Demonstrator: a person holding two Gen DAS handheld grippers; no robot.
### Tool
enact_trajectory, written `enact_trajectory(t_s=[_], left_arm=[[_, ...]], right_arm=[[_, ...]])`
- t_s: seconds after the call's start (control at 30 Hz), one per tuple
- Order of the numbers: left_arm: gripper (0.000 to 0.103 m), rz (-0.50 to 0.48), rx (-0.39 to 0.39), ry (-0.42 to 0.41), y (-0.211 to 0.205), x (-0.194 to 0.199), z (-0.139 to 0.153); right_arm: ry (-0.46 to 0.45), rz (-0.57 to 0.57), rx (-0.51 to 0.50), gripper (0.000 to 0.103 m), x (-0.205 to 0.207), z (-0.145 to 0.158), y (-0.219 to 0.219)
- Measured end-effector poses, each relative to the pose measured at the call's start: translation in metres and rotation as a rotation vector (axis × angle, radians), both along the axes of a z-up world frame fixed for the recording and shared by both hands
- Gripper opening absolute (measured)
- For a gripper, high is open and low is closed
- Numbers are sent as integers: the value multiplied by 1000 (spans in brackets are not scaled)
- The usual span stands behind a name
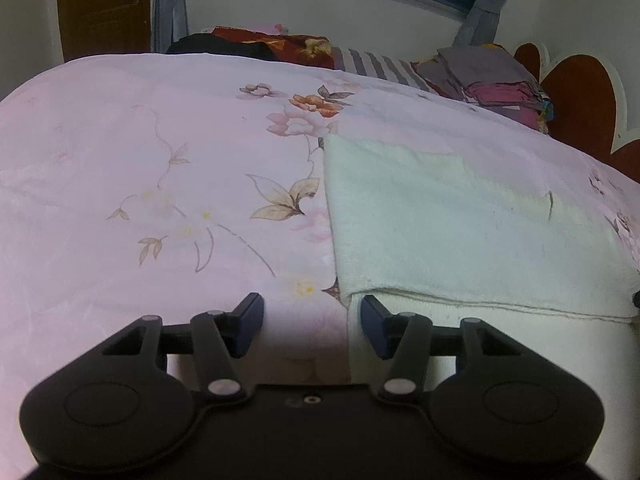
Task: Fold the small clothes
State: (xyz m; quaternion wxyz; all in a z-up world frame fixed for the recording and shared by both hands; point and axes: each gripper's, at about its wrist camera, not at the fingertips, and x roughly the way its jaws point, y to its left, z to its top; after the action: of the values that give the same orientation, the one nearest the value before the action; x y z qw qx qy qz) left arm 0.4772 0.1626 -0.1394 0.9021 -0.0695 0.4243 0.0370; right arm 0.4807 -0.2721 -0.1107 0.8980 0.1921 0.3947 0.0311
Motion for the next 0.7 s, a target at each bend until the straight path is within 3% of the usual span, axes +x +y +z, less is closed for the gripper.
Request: enact_trajectory(t_s=[0.43, 0.47, 0.53, 0.6, 0.7], left_arm=[[55, -7, -12, 3, 2, 2, 0], [50, -10, -16, 3, 3, 0, 3], [50, -20, -42, -56, 4, -10, 17], [50, -64, -36, -125, -4, -16, 32], [50, -152, -57, -154, -26, -7, 35]], right_arm=[[31, 4, 6, 5, 3, -14, -5], [31, 7, 8, 5, 4, -13, -7], [26, -3, 24, 6, 1, -6, -11], [-23, -25, 32, 21, -9, 8, -17], [-55, 31, 7, 21, -8, 18, -5]])
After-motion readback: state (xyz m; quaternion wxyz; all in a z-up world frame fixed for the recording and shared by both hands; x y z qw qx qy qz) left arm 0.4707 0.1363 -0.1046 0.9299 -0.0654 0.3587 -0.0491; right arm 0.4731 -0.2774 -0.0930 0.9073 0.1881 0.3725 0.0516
